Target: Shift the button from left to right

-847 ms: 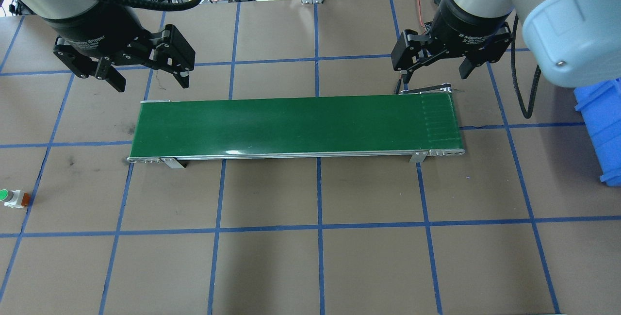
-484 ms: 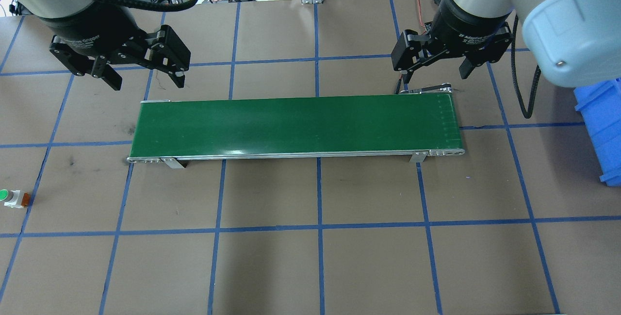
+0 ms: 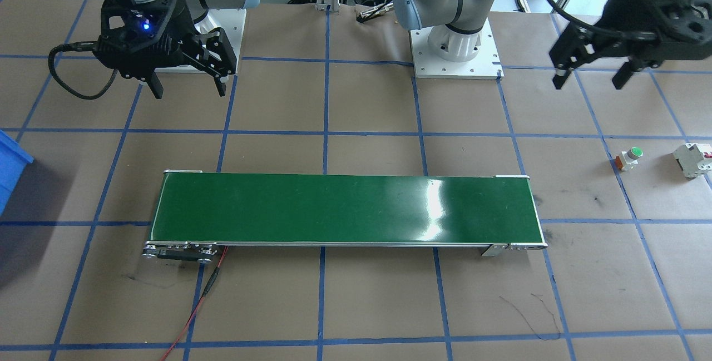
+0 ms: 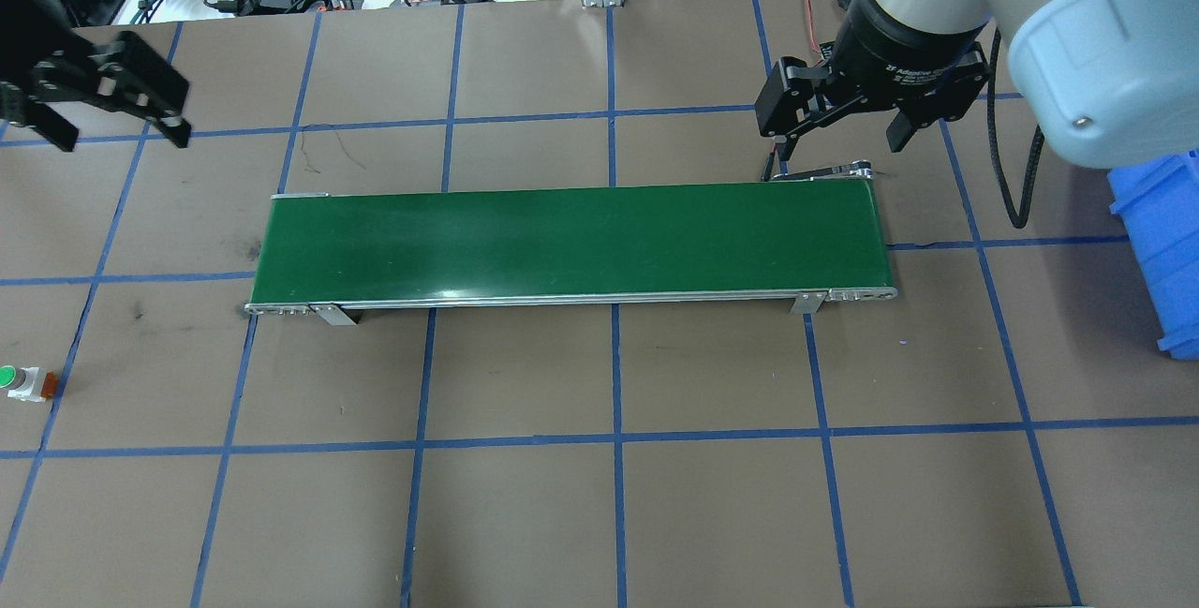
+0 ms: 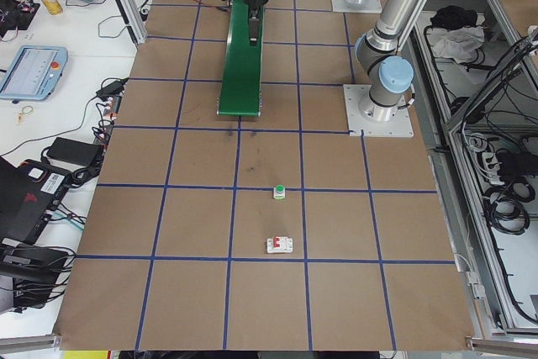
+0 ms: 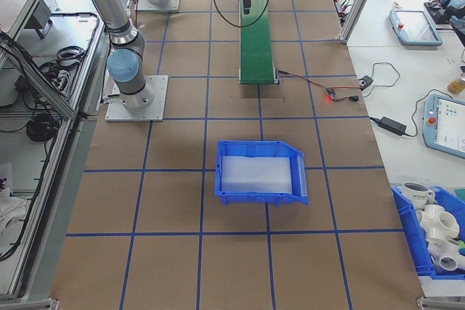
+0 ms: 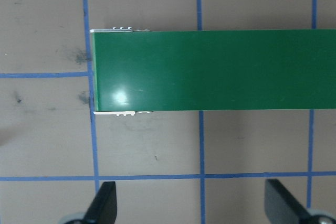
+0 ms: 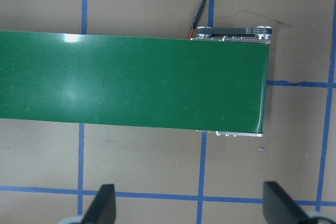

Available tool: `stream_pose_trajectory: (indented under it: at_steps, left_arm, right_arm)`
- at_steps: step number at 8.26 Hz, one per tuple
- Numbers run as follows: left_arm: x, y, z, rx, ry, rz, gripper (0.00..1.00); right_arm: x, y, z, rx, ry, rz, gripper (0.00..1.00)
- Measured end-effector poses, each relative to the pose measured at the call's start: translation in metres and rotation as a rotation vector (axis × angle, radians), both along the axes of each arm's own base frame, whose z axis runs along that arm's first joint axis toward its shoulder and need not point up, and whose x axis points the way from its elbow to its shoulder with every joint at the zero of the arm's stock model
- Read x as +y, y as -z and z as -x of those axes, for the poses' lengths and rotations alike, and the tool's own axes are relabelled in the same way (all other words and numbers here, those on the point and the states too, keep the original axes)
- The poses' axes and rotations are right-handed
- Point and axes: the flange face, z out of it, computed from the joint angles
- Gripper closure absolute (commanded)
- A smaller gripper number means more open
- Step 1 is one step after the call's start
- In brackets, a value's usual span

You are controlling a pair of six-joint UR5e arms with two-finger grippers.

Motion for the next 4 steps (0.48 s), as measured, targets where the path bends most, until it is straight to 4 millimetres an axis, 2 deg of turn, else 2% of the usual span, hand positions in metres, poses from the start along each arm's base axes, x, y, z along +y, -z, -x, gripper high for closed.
stream_pose_trajectory:
  at_steps: [1,2,4]
  left_arm:
    - [-0.006,0.015,-0.049,-0.001,-0.019,-0.009,0.0]
    - [-0.011,0.037,-0.093,0.0,-0.044,-0.026,0.0]
    - [-0.017,0.1,-0.162,-0.039,-0.059,-0.082,0.0]
  right_arm:
    - [0.0,0.0,0.0,0.0,0.0,0.0,0.0]
    - [0.0,0.0,0.0,0.001,0.0,0.0,0.0]
    - [0.0,0.0,0.0,0.001,0.0,0.0,0.0]
